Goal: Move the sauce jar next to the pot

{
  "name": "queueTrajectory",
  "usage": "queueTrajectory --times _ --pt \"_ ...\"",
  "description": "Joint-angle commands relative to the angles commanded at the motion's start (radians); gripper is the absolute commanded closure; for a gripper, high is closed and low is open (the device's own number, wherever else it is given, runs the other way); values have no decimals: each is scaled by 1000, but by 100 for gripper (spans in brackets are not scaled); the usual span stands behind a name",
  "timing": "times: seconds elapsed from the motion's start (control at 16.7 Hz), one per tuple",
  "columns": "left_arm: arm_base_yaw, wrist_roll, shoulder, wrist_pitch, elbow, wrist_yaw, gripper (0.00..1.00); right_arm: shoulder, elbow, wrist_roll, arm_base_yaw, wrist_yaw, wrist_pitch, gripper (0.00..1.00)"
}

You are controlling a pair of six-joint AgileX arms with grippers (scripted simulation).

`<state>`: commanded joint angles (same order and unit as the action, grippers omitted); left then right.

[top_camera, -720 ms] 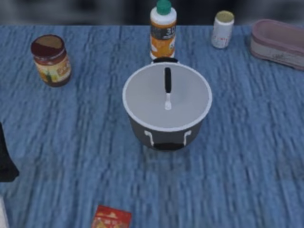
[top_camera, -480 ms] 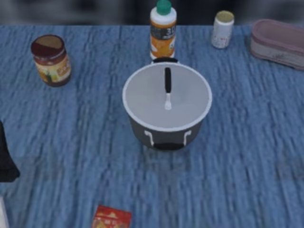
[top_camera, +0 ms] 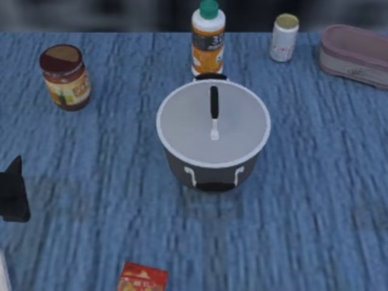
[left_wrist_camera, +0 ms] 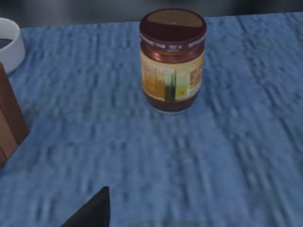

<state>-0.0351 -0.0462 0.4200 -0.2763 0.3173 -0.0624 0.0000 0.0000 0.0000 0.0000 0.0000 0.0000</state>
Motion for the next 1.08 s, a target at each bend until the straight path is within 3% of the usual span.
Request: queueTrajectory --times 0.54,1.08 --pt "-32 -99 798 -461 735 -58 0 0 0 0 0 0 0 0" --pt "-30 -204 1634 -878 1641 -57 0 0 0 0 0 0 0 0"
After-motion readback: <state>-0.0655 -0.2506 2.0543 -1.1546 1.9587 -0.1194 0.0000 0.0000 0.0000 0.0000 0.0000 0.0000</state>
